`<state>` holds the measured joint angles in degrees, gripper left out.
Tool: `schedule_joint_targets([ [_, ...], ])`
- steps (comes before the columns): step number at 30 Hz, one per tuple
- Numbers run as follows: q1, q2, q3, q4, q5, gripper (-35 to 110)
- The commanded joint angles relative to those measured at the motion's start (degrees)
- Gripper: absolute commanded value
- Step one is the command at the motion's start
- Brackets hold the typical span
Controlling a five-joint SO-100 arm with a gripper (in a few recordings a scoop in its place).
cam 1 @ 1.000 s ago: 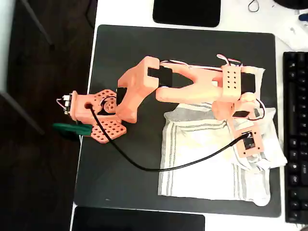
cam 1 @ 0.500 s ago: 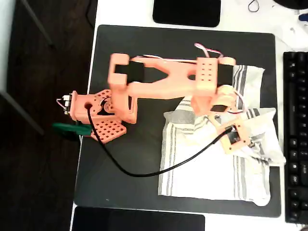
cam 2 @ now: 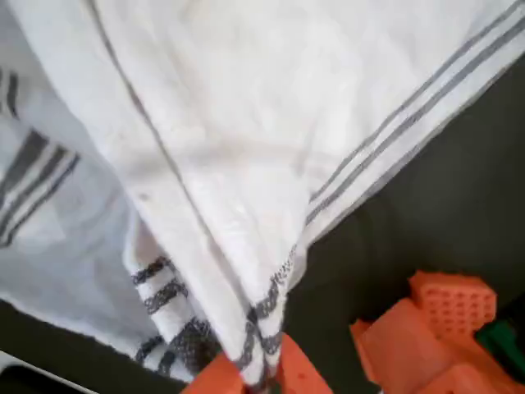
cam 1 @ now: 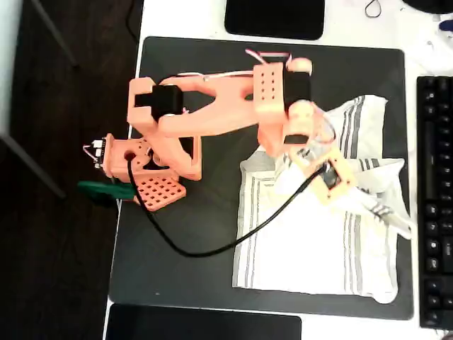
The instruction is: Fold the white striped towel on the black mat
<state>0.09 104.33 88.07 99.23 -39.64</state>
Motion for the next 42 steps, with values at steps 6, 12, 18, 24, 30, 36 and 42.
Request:
schedule_joint_targets([
  [6,18.5,10.2,0.8,0.1,-13.7,0],
  [12,33.3,14.7,5.8,-3.4,-24.6,0],
  [18,41.7,13.3,10.0,-11.8,-27.0,0],
  [24,48.8,12.7,20.8,-28.5,-30.9,2],
  [30,53.4,13.4,24.2,-36.1,-36.8,14],
  [36,47.3,16.6,20.5,-30.8,-34.8,15],
  [42,30.2,11.1,17.7,-31.7,-23.9,15],
])
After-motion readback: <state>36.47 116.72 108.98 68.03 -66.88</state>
